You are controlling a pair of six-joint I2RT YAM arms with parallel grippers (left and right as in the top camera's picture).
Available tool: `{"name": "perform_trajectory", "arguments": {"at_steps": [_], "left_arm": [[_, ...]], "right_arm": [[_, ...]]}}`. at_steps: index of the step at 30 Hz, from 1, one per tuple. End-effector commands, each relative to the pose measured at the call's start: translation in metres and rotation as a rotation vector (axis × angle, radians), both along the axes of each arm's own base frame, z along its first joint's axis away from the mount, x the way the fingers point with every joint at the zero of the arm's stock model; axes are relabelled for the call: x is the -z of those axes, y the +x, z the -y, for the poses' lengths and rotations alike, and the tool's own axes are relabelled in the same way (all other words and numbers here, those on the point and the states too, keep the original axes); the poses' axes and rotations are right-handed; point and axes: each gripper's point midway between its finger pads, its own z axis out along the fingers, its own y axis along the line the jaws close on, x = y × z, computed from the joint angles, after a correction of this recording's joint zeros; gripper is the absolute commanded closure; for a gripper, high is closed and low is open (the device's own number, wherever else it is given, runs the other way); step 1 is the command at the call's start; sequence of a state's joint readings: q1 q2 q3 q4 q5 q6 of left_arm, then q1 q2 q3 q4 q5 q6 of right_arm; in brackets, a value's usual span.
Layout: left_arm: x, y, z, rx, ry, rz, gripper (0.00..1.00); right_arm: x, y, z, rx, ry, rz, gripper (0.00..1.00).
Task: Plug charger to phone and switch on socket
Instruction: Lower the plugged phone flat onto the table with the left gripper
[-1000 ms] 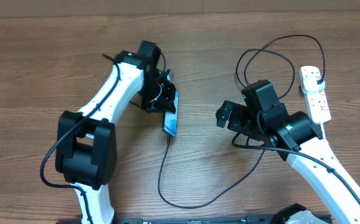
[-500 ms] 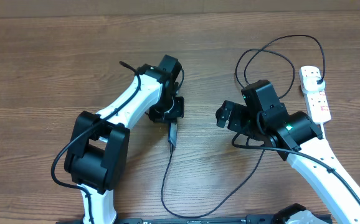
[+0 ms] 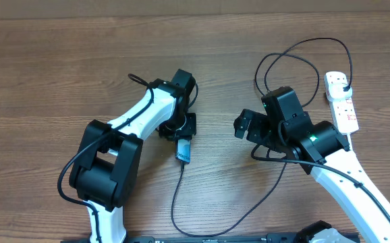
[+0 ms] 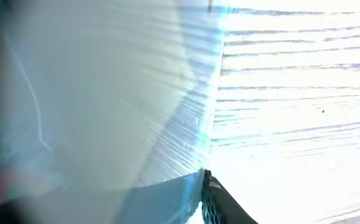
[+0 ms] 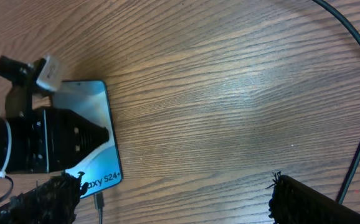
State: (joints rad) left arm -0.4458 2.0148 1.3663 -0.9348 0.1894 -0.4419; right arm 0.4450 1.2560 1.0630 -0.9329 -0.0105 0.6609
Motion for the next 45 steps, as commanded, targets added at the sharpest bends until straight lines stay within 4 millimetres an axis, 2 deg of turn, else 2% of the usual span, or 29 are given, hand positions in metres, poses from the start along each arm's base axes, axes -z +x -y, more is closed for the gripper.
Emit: {"name": "perform_trajectory", "arguments": {"at_steps": [1,4,6,14,18,20,24,30,32,45], "left_arm": [[0.0074,-0.0026,-0.0066,-0.003,0.05,-0.001,0.71],[0.0075,-0.0008,-0.0057,-0.003,0.046,0.006,0.76],[0.0075,0.0003,-0.0051,-0.003,0.043,0.01,0.76],[0.0075,0.0006,-0.005,-0.002,0.043,0.012,0.62],[0.0075,0.0007,-0.005,-0.001,0.043,0.012,0.61],[0.0075,0.0007,-0.0051,0.0,0.043,0.012,0.54],[0.0075,0.0006,-0.005,0.0,0.043,0.012,0.48],[0.0075,0.0007,-0.005,0.0,0.043,0.012,0.46],[0.0075,0.0005,-0.0051,0.0,0.043,0.012,0.39],[0.0075,0.0008,-0.005,0.0,0.043,0.013,0.37]], "right_arm": [[-0.0059,0.0049,0.0006,0.001,-0.003,0.021,0.0],[-0.0059,0.0049,0.0006,0.001,-0.003,0.021,0.0],[-0.0059,0.0049,0.0006,0.001,-0.003,0.021,0.0],[-0.0059,0.0049,0.0006,0.001,-0.003,0.021,0.0],[-0.0059,0.0049,0.0006,0.001,-0.003,0.021,0.0],[-0.0059,0.0049,0.0006,0.001,-0.003,0.021,0.0],[-0.0059,0.0049,0.0006,0.001,-0.003,0.021,0.0],[-0.0059,0.0049,0.0005,0.001,-0.002,0.021,0.0],[-0.0059,0.0049,0.0006,0.001,-0.003,0.021,0.0],[-0.0059,0.0049,0.0006,0.001,-0.003,0.021,0.0]]}}
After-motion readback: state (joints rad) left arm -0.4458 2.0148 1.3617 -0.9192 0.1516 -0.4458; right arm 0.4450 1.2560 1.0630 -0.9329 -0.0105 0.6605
